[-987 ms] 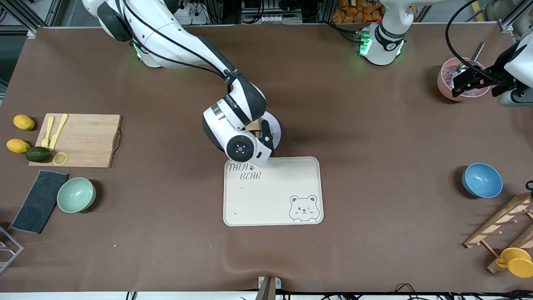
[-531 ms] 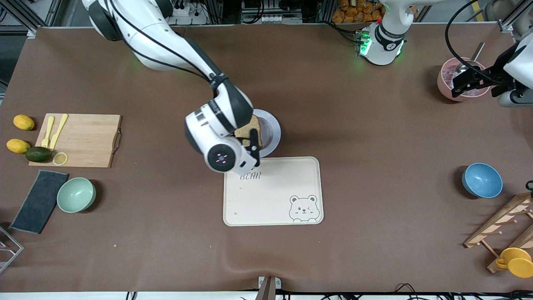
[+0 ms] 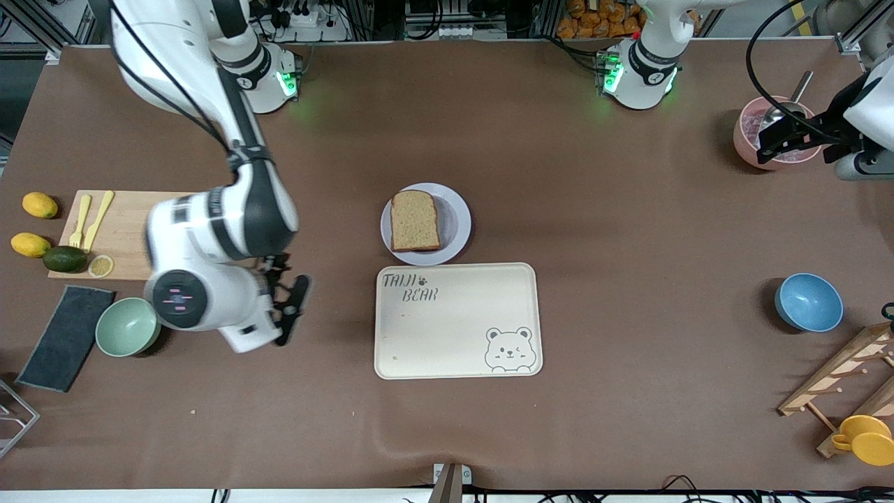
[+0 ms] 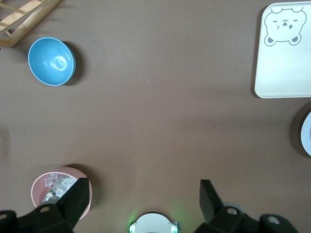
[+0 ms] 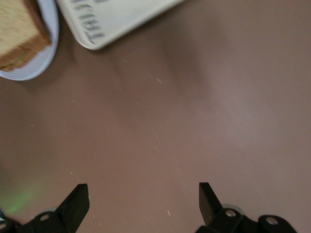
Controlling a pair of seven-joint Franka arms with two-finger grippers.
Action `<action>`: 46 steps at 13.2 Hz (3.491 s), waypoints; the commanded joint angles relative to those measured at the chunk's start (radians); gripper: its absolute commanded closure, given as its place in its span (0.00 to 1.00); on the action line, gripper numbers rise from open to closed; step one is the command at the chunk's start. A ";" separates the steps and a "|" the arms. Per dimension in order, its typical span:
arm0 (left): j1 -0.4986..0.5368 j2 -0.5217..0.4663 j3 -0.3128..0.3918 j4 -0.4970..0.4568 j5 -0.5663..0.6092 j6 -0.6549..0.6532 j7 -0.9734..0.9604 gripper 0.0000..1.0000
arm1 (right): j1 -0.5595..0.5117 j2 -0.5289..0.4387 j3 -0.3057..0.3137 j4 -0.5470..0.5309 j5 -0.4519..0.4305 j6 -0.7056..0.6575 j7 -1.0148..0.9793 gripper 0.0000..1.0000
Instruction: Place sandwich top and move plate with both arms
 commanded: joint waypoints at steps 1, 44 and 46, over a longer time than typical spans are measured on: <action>0.004 0.001 -0.002 0.010 -0.006 -0.005 0.004 0.00 | 0.012 -0.111 -0.118 -0.086 0.011 0.000 0.103 0.00; 0.002 0.076 -0.065 -0.649 -0.655 0.585 0.209 0.00 | -0.481 -0.702 0.254 -0.325 -0.135 -0.172 0.892 0.00; -0.003 0.122 -0.067 -0.680 -0.747 0.641 0.282 0.00 | -0.481 -0.702 0.254 -0.325 -0.135 -0.204 0.892 0.00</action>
